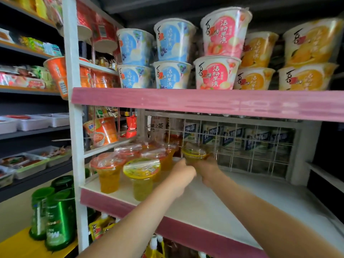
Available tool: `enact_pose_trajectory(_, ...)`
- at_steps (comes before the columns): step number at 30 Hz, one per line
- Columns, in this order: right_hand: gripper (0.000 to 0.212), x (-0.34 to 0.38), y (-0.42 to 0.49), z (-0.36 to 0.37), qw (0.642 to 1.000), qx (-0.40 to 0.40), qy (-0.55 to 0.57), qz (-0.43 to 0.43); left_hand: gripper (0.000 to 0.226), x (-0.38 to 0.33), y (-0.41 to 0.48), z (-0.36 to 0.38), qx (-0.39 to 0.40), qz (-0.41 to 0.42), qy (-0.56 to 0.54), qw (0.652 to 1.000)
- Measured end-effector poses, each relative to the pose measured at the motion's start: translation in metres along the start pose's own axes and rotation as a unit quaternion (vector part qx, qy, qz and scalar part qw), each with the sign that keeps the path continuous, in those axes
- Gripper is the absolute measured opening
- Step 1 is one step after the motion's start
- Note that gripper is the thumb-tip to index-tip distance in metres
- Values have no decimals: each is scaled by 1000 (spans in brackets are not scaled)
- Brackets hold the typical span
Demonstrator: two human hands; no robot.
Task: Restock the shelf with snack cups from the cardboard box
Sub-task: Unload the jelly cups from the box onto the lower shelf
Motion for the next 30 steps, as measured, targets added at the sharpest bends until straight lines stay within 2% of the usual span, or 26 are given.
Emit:
enact_pose_trajectory(2,84,-5,-1,3,1000,1,3,-2,61,2,9,3,-2,-12,-31,999)
enact_pose_trajectory(4,91,-16,11,7,1000,-2,6,-11,58,3,15,6,2,-11,-50,999)
enact_pose_trajectory(8,83,-27,25,16,999,29,-1,-21,54,4,22,9,-9,-10,-63,998)
enact_pose_trajectory(10,72,-30,29,17,999,44,-17,-22,53,5,23,9,-5,-19,-65,998)
enact_pose_trajectory(13,67,-32,29,13,995,76,-57,-11,68,9,21,10,14,-54,-69,996)
enact_pose_trajectory(15,74,-26,22,6,989,86,-123,9,76,5,12,11,27,-52,-36,998)
enact_pose_trajectory(16,70,-19,17,-1,980,78,-181,15,76,4,10,10,26,-42,-16,999)
enact_pose_trajectory(18,46,3,6,-16,954,52,-296,10,71,3,1,3,17,-8,18,1000)
enact_pose_trajectory(20,18,37,-10,-22,927,38,-372,-38,62,5,-9,-7,0,35,69,997)
enact_pose_trajectory(23,12,72,-39,-21,900,27,-416,-127,52,9,-31,-26,-49,69,180,980)
enact_pose_trajectory(27,28,87,-101,4,876,30,-422,-232,39,-8,-70,-43,-103,146,273,945)
enact_pose_trajectory(30,34,97,-154,36,835,46,-439,-329,29,-5,-104,-62,-128,186,319,921)
Point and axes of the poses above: each hand's wrist, its own y-axis towards the middle knuckle, its own z-axis out of the palm, x = y × z, the point moved 8 cm from there along y, towards the middle knuckle, and after that the axes turned 10 degrees about -z, right-handed, at the moved point
